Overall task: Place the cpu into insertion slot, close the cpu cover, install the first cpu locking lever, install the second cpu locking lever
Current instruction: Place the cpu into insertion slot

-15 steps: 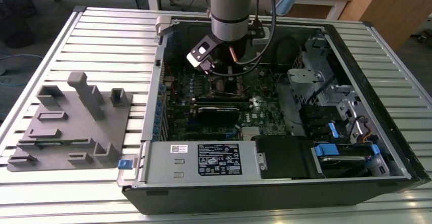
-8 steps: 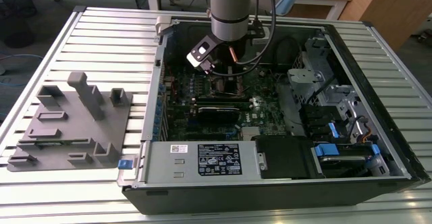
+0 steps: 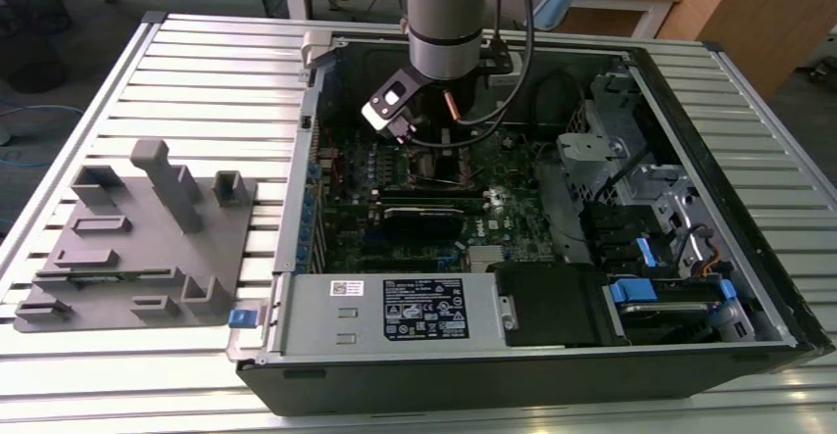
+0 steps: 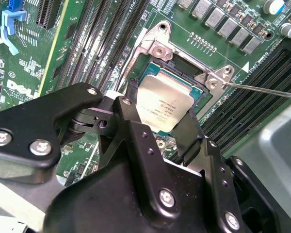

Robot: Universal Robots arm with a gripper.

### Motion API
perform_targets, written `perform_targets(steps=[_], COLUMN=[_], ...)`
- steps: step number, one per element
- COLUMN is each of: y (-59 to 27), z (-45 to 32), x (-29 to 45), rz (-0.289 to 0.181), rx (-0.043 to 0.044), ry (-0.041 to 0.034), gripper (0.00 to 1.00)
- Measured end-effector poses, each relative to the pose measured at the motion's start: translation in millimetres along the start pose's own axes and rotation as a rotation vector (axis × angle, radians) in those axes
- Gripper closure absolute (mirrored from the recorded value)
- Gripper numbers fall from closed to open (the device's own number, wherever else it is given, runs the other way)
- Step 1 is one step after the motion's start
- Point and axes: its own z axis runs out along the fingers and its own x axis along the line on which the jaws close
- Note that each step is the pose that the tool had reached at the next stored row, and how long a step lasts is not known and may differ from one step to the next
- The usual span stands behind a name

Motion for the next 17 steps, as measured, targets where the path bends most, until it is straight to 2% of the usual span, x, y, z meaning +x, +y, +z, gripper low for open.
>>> perform_targets(steps=[17], y=[-0.4], z=[2.0], x=[1.1], rz=[0.000], rx=[-0.0001], ry=[0.0004], gripper=[0.46])
